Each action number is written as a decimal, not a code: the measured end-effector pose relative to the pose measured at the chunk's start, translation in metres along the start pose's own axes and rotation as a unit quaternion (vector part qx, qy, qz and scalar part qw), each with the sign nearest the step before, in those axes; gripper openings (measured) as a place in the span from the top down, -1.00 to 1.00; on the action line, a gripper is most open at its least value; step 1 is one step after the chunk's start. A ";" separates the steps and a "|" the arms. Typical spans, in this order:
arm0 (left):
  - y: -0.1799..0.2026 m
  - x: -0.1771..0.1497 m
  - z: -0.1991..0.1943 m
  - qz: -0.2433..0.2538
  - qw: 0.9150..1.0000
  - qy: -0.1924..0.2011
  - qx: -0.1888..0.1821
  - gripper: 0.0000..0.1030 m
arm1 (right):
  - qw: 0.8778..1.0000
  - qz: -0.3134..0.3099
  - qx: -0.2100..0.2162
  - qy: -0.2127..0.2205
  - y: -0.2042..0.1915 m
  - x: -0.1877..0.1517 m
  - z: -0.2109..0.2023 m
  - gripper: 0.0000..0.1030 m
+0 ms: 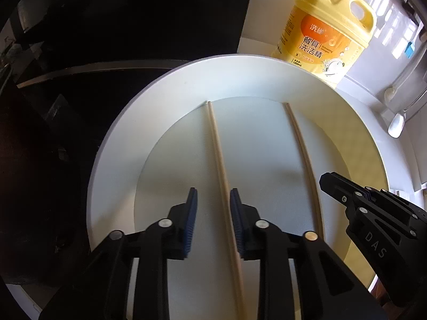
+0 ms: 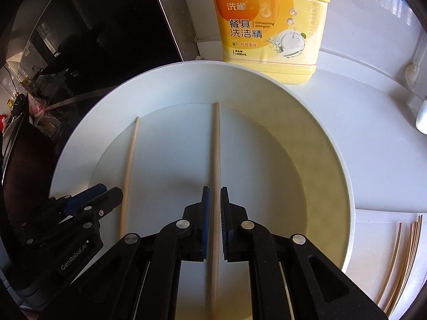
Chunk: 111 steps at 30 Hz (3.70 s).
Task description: Organize utensils
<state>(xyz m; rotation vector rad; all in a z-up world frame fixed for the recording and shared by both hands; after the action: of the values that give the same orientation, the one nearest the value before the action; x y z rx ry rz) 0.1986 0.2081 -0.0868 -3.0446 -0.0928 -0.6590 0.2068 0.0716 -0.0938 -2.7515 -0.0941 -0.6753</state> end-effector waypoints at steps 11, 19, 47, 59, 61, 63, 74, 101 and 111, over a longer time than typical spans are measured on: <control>-0.013 -0.007 -0.030 -0.009 0.999 0.031 0.023 -0.33 | 0.999 -0.006 0.002 0.034 0.001 -0.008 -0.032 0.59; -0.010 -0.016 -0.055 -0.027 0.997 0.055 0.045 -0.65 | 0.998 -0.025 -0.017 0.063 0.001 -0.024 -0.067 0.28; 0.138 -0.121 -0.152 -0.006 0.997 0.068 0.023 -0.85 | 0.995 0.014 -0.036 0.087 0.151 -0.171 -0.209 -0.16; 0.206 -0.162 -0.160 0.036 0.997 0.074 0.010 -0.85 | 0.989 0.069 -0.082 0.102 0.235 -0.224 -0.236 -0.16; 0.211 -0.165 -0.156 0.043 0.996 0.075 0.001 -0.85 | 0.987 0.080 -0.091 0.104 0.239 -0.229 -0.235 -0.16; 0.219 -0.166 -0.150 0.062 0.995 0.079 -0.005 -0.85 | 0.985 0.092 -0.102 0.109 0.242 -0.233 -0.234 -0.16; 0.241 -0.169 -0.108 0.086 0.992 0.091 -0.013 -0.85 | 0.977 0.112 -0.118 0.135 0.249 -0.230 -0.203 -0.16; 0.238 -0.178 -0.070 0.025 0.992 0.123 0.015 -0.85 | 0.983 0.060 -0.093 0.149 0.253 -0.215 -0.155 -0.16; 0.249 -0.179 -0.065 0.033 0.993 0.116 0.012 -0.85 | 0.983 0.030 -0.114 0.139 0.247 -0.216 -0.153 -0.16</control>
<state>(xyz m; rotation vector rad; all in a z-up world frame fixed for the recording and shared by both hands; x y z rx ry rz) 0.0253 -0.0517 -0.1050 -2.9079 0.0043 -0.9928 -0.0187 -0.2086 -0.1331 -2.8243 0.1368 -1.1079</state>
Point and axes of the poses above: each gripper's, at about its wrist camera, not at the fingertips, and z roughly the way its jaws point, y to its right, x to its top, the point moved 1 cm from there along z, roughly the way its jaws point, and after that the axes turned 8 degrees about x, right-handed, at the moved point
